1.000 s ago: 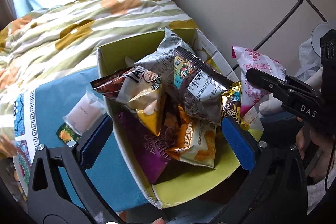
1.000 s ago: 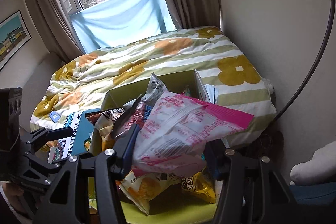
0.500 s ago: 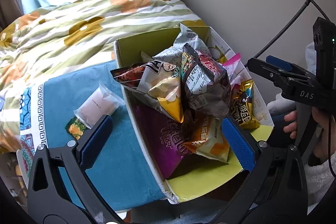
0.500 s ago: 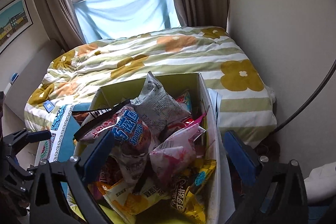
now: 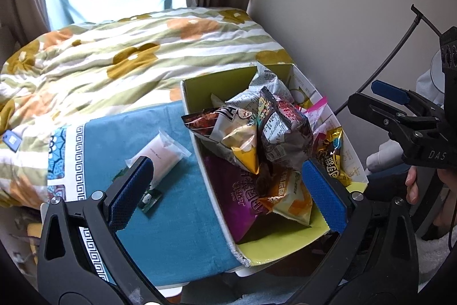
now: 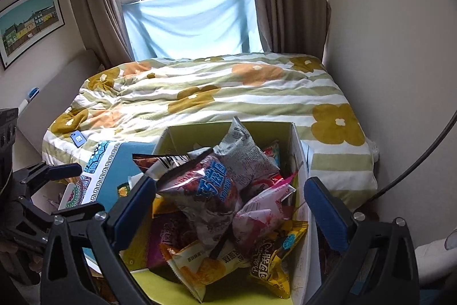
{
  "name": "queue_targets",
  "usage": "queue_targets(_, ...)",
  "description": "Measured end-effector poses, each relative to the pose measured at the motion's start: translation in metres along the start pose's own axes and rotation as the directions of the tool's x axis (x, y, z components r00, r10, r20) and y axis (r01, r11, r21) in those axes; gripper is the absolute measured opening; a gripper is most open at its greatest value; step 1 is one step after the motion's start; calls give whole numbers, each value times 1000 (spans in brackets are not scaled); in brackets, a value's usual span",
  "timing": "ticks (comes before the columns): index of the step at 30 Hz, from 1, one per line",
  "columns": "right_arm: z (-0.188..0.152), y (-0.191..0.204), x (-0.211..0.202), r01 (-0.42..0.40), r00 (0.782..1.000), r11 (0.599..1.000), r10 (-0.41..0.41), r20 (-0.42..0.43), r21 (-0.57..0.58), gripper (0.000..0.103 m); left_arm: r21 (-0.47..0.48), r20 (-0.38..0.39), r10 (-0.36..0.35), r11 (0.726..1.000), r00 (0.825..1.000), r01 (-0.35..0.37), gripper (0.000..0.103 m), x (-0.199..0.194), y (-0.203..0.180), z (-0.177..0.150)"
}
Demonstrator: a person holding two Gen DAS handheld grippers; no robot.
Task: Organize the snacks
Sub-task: 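Move both open tools back over the green cracker pack and white bag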
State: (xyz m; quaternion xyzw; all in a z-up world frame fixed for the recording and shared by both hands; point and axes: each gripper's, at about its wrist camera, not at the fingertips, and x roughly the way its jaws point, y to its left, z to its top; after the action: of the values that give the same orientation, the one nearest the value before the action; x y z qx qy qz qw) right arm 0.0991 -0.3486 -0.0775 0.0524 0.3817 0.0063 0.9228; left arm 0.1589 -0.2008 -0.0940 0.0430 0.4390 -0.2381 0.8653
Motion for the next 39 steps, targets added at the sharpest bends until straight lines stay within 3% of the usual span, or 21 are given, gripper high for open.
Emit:
queue_targets(9,18,52,-18,-138,988,989,141,60,-59,103,-71,51,117,991,992,-113,103,-45,46,-16)
queue_targets(17,10,102,-13,-156,984,986,160,76,-57,103,-135,48,156,980,987,-149,103,-61,117,-32)
queue_targets(22,0,133,2,-147,987,988,150,59,-40,103,-110,23,119,987,993,-116,103,-55,159,-37)
queue_targets(28,-4,166,28,-108,993,992,105,51,71,103,-8,-44,56,998,997,-57,103,-29,188,-40)
queue_targets(39,-25,215,78,60,996,966,-74,48,250,103,-8,-165,-71,997,984,71,103,82,222,-56)
